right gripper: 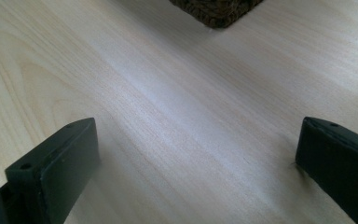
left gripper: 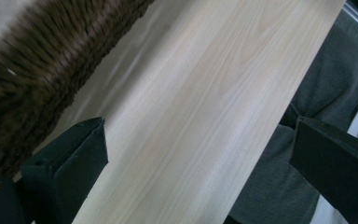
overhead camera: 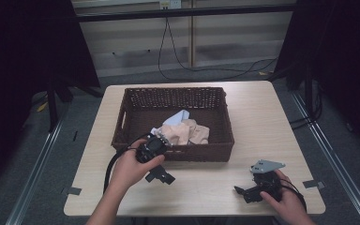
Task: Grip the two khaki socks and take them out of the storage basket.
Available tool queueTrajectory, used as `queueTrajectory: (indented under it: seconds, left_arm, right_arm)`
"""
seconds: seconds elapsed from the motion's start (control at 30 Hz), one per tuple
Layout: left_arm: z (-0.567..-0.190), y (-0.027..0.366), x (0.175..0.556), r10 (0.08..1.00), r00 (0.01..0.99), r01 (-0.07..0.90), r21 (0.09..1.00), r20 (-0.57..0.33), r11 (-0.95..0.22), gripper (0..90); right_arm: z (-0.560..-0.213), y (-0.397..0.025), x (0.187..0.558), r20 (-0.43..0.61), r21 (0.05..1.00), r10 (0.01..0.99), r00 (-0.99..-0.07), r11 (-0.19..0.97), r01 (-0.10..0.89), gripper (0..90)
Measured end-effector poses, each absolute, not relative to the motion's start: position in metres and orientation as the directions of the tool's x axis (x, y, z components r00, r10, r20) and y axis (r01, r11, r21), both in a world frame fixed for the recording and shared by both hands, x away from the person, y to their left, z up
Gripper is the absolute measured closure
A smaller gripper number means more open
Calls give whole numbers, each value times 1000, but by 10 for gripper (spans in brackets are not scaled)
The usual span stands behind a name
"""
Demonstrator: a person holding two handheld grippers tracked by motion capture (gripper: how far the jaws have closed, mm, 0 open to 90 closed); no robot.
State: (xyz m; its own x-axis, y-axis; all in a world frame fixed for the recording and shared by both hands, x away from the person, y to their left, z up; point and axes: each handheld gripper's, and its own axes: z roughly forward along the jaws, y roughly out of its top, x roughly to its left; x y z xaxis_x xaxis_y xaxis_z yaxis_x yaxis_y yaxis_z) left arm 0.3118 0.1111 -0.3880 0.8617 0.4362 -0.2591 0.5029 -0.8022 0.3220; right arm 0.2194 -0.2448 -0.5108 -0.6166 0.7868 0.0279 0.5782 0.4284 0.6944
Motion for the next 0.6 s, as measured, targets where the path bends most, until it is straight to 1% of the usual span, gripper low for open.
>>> queueTrajectory:
  seconds: [0.2, 0.6]
  left_arm:
    - [-371, 109, 320, 430, 863, 499, 313, -266, -808, 34]
    - [-342, 104, 342, 455, 847, 526, 310, -273, -792, 34]
  right_arm:
    - [-511, -245, 219, 31, 691, 790, -613, 426, 584, 0]
    - [-511, -245, 219, 27, 696, 785, -618, 429, 576, 0]
